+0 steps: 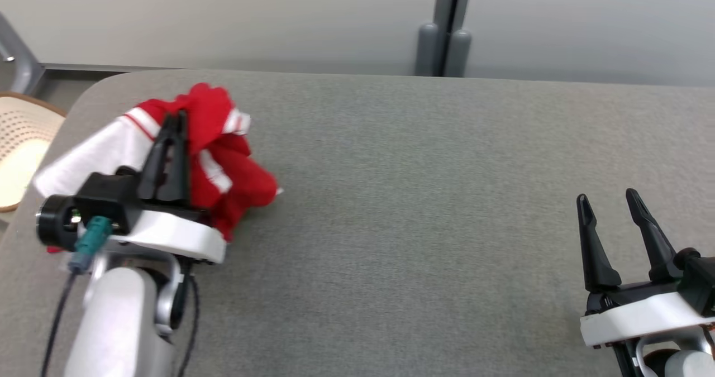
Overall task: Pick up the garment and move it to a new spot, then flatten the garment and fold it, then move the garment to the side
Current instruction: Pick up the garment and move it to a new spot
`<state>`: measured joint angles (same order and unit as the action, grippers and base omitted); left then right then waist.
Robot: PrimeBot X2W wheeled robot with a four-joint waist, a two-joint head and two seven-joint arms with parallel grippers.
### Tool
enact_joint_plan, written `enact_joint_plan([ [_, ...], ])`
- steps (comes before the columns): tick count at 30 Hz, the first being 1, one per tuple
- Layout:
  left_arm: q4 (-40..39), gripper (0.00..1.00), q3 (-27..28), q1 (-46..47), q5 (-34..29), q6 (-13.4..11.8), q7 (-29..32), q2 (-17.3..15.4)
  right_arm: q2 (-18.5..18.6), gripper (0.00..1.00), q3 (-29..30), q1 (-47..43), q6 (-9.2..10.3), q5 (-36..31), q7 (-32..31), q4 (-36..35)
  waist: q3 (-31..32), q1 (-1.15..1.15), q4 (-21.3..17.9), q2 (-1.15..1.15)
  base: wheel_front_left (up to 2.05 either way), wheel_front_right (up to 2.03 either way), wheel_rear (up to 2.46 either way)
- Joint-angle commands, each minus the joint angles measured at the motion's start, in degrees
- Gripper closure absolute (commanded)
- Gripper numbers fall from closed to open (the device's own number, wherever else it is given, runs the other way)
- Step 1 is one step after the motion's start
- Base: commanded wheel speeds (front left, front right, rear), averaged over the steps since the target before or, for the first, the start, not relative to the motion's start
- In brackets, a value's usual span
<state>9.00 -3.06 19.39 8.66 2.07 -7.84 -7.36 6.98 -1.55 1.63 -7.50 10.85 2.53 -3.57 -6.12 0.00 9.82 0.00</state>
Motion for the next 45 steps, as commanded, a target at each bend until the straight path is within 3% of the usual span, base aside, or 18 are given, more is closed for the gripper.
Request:
enact_joint_plan([
  [1, -1.8, 1.00, -1.2, -0.3, -0.4, 0.4, 0.7, 0.5, 0.1, 0.00, 0.0, -0.2, 0.01, -0.2, -0.1, -0.4, -0.7, 0.00, -2.6, 0.00, 0.00, 0.00, 0.00],
  [9, -5.8, 1.00, -11.5, 2.3, 1.6, 2.4, 3.9, 3.7, -0.5, 0.00, -1.5, 1.3, 0.02, 0.4, 0.3, -0.2, -3.8, 0.00, -12.8, 0.00, 0.00, 0.00, 0.00],
  [15, 0.9, 1.00, -19.9, 6.0, 5.0, 2.5, 5.0, 4.3, -0.8, 0.00, -1.9, 2.7, 0.01, 1.2, 1.6, 1.1, -7.2, 0.00, -19.4, 0.00, 0.00, 0.00, 0.00],
  [20, 10.1, 1.00, -26.3, 8.0, 9.0, 1.3, 5.4, 4.2, -1.4, 0.00, -1.9, 3.5, 0.01, 1.7, 2.9, 2.6, -9.7, 0.00, -21.8, 0.00, 0.00, 0.00, 0.00],
  [26, 20.1, 1.00, -29.7, 9.2, 12.1, 1.3, 5.4, 4.3, -1.9, 0.00, -2.0, 4.4, 0.01, 1.7, 4.2, 4.6, -10.3, 0.00, -21.8, 0.00, 0.00, 0.00, 0.00],
  [27, 20.9, 0.80, -30.2, 9.4, 12.5, 1.3, 4.9, 4.3, -2.0, 0.00, -2.0, 4.4, 0.01, 1.7, 4.2, 5.0, -10.0, 0.00, -21.6, 0.00, 0.00, 0.00, 0.00],
  [28, 21.5, 0.17, -30.8, 9.6, 13.0, 1.4, 4.5, 4.3, -2.0, 0.00, -1.9, 4.3, 0.01, 1.6, 4.3, 5.3, -9.7, 0.00, -21.3, 0.00, 0.00, 0.00, 0.00],
  [29, 21.9, 0.00, -31.5, 9.6, 13.2, 1.6, 4.0, 4.3, -2.0, 0.00, -1.8, 4.2, 0.01, 1.5, 4.4, 5.6, -9.2, 0.00, -20.9, 0.00, 0.00, 0.00, 0.00],
  [36, 20.0, 0.00, -32.5, 7.1, 14.1, -1.9, -3.3, 4.3, -1.2, 0.00, -1.8, 2.2, 0.02, 1.1, 4.0, 6.7, -3.2, 0.00, -17.4, 0.00, 0.00, 0.00, 0.00],
  [45, 13.4, 0.00, -25.6, 0.5, 15.6, -8.1, -6.9, 0.8, -0.9, 0.00, -0.2, -1.8, 0.01, 0.5, 1.8, 4.8, 2.6, 0.00, -12.4, 0.00, 0.00, 0.00, 0.00],
])
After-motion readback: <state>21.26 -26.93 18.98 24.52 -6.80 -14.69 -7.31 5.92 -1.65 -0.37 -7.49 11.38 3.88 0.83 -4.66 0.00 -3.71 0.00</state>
